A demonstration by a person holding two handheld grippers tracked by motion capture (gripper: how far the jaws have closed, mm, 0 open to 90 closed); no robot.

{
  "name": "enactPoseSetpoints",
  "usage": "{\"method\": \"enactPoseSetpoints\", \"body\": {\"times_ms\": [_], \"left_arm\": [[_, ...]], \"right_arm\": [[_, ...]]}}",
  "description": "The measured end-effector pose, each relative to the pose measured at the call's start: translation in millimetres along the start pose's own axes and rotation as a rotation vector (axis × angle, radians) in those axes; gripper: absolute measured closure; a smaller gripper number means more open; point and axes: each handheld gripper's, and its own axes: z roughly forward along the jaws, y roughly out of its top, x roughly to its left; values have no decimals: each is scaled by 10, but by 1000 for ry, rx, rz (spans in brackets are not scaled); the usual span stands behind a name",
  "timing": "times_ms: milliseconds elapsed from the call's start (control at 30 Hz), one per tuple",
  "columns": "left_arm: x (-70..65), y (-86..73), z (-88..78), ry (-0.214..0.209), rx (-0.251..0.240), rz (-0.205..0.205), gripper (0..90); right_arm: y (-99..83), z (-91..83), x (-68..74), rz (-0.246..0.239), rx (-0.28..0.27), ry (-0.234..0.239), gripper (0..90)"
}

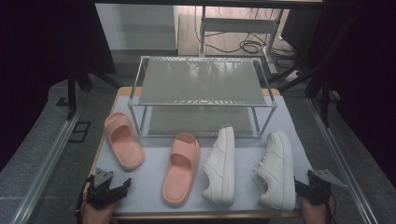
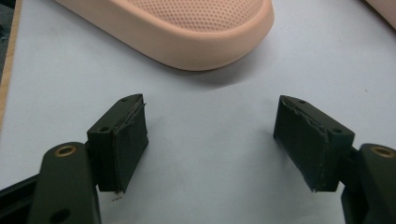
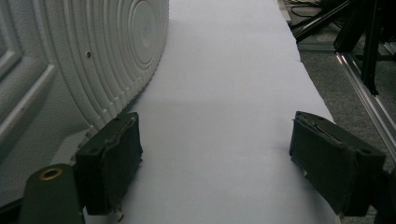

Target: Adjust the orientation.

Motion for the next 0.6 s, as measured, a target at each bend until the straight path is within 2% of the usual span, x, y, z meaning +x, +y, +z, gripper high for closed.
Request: {"method": "enactPoseSetpoints", "body": {"times_ms": [300, 600], "left_arm": [[-40, -39, 3, 15, -24, -10, 216], [-65, 0, 5, 34, 3, -17, 215]], "right_arm": [[0, 0, -1, 0, 0, 0, 169], [0, 0, -1, 0, 0, 1, 169]]}}
